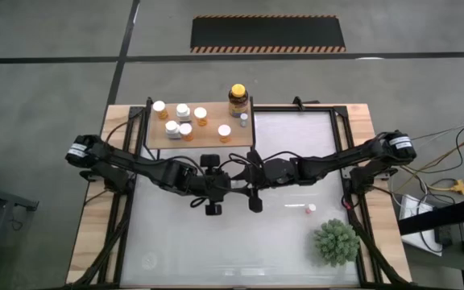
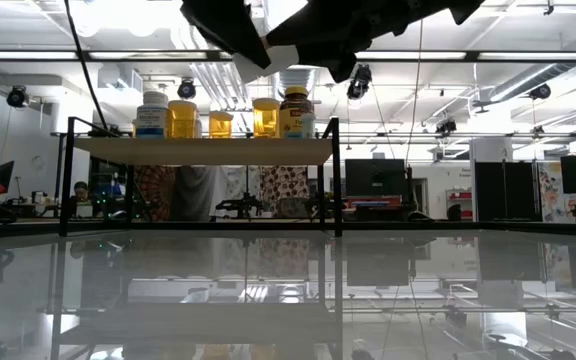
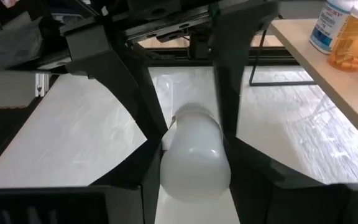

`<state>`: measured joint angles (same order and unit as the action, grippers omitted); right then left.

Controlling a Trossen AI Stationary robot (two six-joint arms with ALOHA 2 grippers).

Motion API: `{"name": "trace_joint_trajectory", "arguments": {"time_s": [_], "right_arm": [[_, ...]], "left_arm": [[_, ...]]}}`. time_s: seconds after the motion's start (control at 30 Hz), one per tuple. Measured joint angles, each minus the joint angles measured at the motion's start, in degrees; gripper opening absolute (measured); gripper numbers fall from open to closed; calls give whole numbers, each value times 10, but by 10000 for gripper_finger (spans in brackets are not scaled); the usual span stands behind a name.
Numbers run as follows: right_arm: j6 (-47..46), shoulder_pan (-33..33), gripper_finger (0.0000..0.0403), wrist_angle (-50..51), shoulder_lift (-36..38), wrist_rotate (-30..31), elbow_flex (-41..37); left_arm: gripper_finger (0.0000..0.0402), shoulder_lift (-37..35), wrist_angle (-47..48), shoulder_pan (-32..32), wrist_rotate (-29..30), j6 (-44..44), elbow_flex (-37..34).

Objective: Pick and place medicine bottles onto shelf by color
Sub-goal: Put the white pill bottle on the shelf

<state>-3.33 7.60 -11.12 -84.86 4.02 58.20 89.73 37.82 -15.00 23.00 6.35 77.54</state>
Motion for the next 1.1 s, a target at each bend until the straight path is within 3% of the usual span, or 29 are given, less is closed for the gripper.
{"name": "trace_joint_trajectory", "arguments": {"time_s": [0.17, 0.33, 0.6, 0.7, 0.87, 1.1], "right_arm": [[18, 0, 138, -2, 25, -23, -23], [37, 0, 137, -108, 78, -28, -107], [81, 0, 137, -549, 98, -71, -302], [95, 0, 137, -653, 84, -82, -335], [102, 0, 137, -670, 80, -87, -343], [99, 0, 137, -669, 81, -88, -343]], "left_arm": [[211, -17, -3, -1, 0, -13, 2], [242, -45, -12, -4, 1, -42, -8], [243, -77, -264, -16, 0, -135, -102], [244, -81, -398, -16, 0, -163, -142], [244, -68, -602, -11, -12, -204, -198], [244, -65, -618, -3, -19, -179, -203]]}}
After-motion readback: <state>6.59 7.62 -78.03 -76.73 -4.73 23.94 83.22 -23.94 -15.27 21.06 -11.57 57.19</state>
